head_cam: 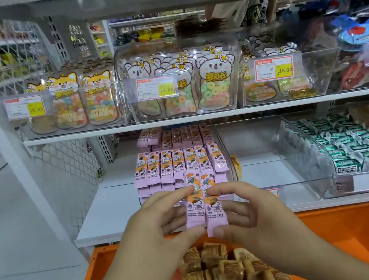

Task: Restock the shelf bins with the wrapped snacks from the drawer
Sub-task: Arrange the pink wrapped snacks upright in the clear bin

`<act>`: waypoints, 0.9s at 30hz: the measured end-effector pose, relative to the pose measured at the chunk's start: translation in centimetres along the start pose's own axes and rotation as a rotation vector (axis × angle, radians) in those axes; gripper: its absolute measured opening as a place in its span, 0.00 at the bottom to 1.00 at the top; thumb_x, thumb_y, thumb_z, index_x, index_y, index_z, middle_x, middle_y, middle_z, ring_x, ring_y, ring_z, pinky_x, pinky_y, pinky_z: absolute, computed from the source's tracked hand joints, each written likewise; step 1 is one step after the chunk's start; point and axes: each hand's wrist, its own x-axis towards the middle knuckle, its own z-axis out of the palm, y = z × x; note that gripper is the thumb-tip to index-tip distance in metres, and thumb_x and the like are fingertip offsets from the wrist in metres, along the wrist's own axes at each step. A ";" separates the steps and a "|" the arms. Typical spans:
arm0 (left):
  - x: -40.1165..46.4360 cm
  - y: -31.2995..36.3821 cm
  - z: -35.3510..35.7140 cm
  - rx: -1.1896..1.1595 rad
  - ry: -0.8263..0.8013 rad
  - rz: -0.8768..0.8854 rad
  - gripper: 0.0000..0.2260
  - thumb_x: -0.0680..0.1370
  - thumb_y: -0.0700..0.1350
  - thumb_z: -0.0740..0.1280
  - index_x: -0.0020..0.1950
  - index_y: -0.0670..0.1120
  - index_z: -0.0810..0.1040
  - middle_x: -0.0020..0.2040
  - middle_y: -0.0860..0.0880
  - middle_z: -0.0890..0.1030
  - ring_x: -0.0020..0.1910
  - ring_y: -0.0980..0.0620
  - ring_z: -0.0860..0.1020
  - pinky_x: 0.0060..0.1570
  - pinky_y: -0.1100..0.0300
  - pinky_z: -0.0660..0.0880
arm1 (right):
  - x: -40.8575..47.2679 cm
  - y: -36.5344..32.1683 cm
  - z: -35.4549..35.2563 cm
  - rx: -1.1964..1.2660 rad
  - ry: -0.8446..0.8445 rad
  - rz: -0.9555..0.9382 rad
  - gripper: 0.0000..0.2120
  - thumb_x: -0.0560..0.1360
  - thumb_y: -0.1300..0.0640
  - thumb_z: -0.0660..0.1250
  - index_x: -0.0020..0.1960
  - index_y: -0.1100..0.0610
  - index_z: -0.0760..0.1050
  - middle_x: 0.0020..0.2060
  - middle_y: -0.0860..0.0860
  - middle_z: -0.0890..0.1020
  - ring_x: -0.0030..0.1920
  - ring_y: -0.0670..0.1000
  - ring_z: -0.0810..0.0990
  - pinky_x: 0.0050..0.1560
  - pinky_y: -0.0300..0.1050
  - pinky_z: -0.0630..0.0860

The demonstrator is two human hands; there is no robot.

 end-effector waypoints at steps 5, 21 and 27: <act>1.3 -0.1 -1.1 0.284 0.086 0.100 0.30 0.70 0.57 0.80 0.67 0.77 0.73 0.63 0.77 0.75 0.65 0.74 0.72 0.65 0.73 0.68 | 2.0 -0.6 -0.1 -0.233 0.117 -0.153 0.24 0.70 0.56 0.83 0.61 0.36 0.83 0.60 0.35 0.81 0.62 0.39 0.81 0.60 0.35 0.79; 17.9 -5.6 -4.5 0.781 -0.020 0.187 0.25 0.82 0.59 0.66 0.78 0.65 0.65 0.67 0.57 0.78 0.69 0.49 0.72 0.73 0.47 0.60 | 19.1 0.0 -1.7 -0.682 0.189 -0.221 0.21 0.79 0.45 0.73 0.71 0.40 0.75 0.57 0.37 0.83 0.56 0.41 0.80 0.51 0.35 0.72; 21.2 -6.2 -5.2 0.810 -0.054 0.141 0.10 0.83 0.60 0.63 0.63 0.63 0.76 0.57 0.57 0.81 0.64 0.45 0.77 0.58 0.51 0.70 | 22.8 0.1 -2.3 -0.758 0.168 -0.154 0.18 0.81 0.40 0.68 0.70 0.34 0.72 0.52 0.45 0.85 0.50 0.49 0.82 0.51 0.46 0.80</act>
